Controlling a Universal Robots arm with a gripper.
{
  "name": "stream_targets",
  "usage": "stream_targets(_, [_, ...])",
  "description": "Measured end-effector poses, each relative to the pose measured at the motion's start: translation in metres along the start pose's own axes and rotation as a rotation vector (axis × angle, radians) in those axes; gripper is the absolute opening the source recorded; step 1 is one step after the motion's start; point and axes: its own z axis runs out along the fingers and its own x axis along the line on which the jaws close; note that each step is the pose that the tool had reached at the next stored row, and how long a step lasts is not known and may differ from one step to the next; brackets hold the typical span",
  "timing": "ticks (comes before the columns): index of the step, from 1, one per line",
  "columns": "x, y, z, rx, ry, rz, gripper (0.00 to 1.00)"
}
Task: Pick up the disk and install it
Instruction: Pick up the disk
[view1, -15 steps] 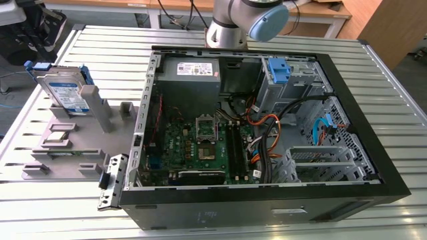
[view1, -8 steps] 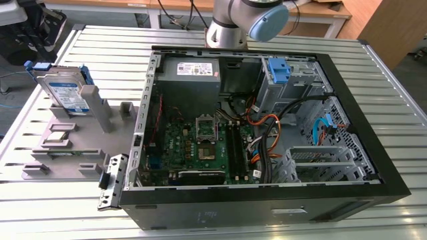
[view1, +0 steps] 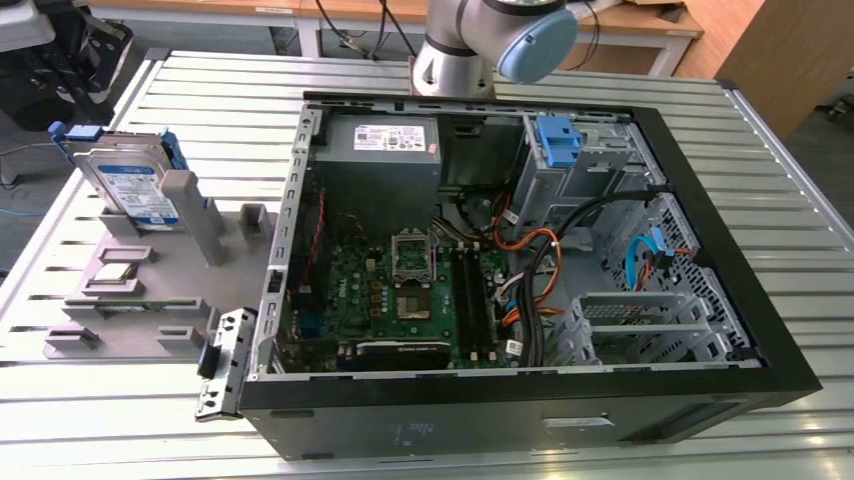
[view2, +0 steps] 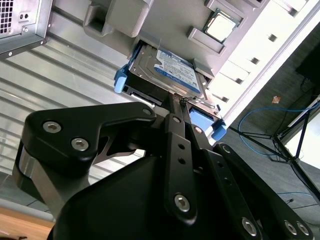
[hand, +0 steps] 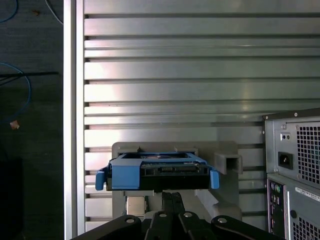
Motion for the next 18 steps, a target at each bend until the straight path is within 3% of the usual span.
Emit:
stream_targets(9, [0.0, 0.0, 0.0, -0.0005, 0.001, -0.022, 0.1])
stream_targets(18, [0.0, 0.0, 0.0002, -0.0035, 0.0063, -0.14, 0.1])
